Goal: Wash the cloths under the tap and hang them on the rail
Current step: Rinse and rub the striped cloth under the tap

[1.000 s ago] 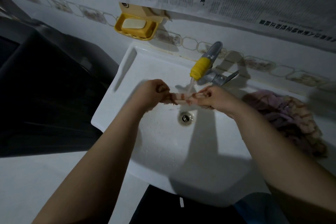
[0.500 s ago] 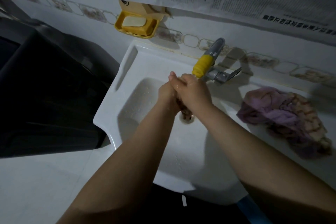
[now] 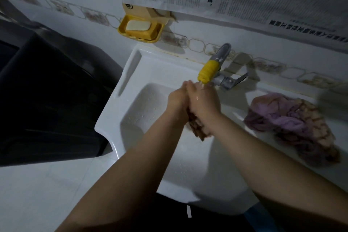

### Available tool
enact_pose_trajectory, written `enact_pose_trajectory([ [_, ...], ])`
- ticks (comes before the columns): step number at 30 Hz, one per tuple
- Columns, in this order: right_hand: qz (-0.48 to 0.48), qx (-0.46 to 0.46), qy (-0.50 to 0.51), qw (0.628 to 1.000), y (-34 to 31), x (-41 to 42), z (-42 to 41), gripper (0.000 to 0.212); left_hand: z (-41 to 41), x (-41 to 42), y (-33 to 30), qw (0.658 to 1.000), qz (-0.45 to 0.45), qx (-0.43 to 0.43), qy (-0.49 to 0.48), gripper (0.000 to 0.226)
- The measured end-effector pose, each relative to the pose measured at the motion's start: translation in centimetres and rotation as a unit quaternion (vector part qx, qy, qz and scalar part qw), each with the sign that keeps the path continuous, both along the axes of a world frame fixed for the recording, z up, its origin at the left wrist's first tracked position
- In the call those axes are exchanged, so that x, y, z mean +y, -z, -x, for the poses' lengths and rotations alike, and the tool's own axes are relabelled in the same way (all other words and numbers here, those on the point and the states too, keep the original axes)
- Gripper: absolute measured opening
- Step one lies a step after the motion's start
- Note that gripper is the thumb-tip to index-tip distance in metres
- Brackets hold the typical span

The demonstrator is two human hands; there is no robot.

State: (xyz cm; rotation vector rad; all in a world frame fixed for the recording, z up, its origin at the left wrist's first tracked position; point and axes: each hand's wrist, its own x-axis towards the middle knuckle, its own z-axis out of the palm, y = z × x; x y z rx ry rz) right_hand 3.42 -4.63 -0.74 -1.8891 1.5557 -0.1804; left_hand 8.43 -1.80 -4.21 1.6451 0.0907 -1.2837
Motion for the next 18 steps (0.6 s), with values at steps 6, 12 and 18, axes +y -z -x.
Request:
enact_pose_trajectory([
  [6, -0.127, -0.053, 0.034, 0.99, 1.1, -3.3, 1.8, 0.032, -0.5, 2.9, -1.1, 0.976, 0.067, 0.07, 0.196, 0.072],
  [12, -0.249, -0.233, 0.114, 0.933, 1.1, -3.7, 3.8, 0.018, -2.5, 4.0, -0.4, 0.964, 0.117, -0.029, 0.237, 0.019],
  [18, -0.361, -0.317, 0.0, 0.877, 0.5, -2.1, 5.0, 0.021, -2.6, 4.1, -0.8, 0.981, 0.142, -0.048, 0.125, 0.02],
])
